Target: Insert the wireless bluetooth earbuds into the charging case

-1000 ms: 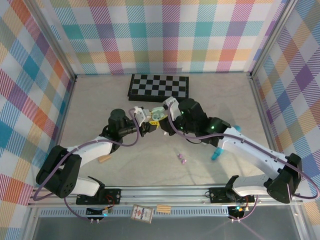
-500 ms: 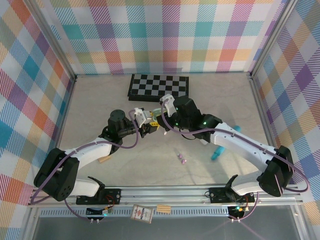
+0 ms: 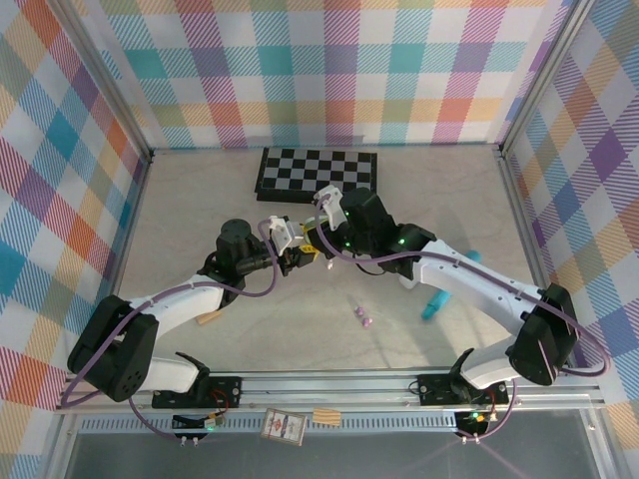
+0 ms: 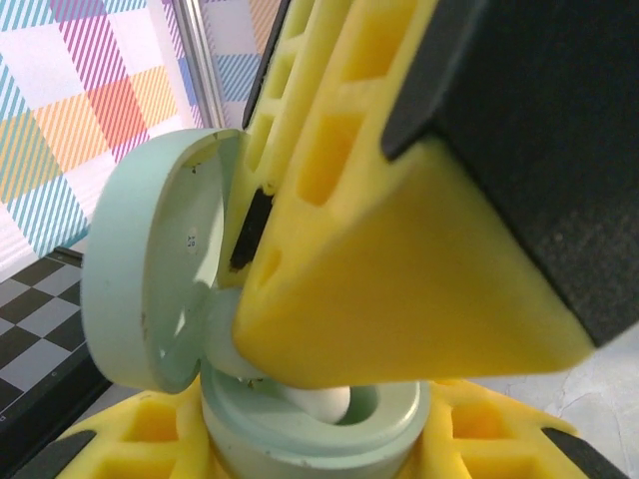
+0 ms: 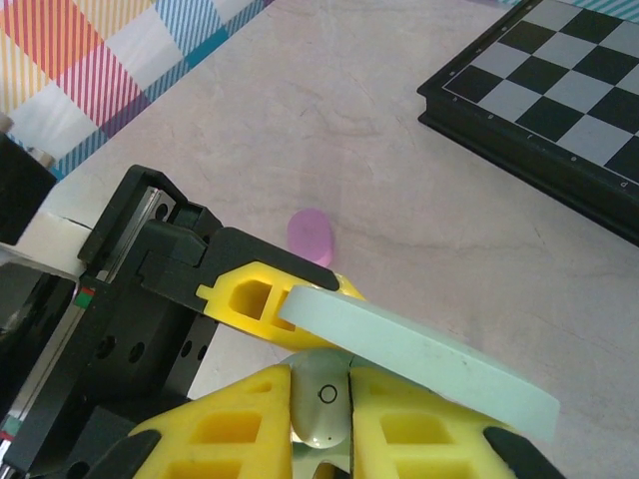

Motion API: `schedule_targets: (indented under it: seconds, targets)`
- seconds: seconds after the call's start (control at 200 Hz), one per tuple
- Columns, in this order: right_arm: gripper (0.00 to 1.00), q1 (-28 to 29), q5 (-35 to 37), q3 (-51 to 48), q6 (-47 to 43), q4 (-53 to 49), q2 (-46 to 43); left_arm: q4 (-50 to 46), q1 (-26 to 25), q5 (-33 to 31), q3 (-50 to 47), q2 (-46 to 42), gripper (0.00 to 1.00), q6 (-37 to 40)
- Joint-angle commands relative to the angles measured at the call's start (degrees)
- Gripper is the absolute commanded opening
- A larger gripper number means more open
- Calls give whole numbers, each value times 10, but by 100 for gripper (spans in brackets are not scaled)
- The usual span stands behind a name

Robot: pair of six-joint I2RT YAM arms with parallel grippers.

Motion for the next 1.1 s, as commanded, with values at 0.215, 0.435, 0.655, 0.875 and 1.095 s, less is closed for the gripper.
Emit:
schedule_targets:
  seconds: [0.215, 0.435, 0.655, 0.875, 1.095]
  targets:
    - [30, -2, -21, 22, 6, -6, -6, 33, -4, 4, 6, 3, 26, -12]
    - [40, -3, 1, 16, 10, -11, -40, 55, -2, 7, 5, 15, 26, -20]
    - [41, -2, 22, 13, 16, -13, -65, 72, 2, 12, 0, 20, 26, -20]
    - [44, -24, 47, 53, 72, -49, -58, 80, 0, 19, -12, 17, 26, 8]
    - [46, -47, 58, 142, 99, -152, 20, 88, 0, 20, -15, 12, 26, 7]
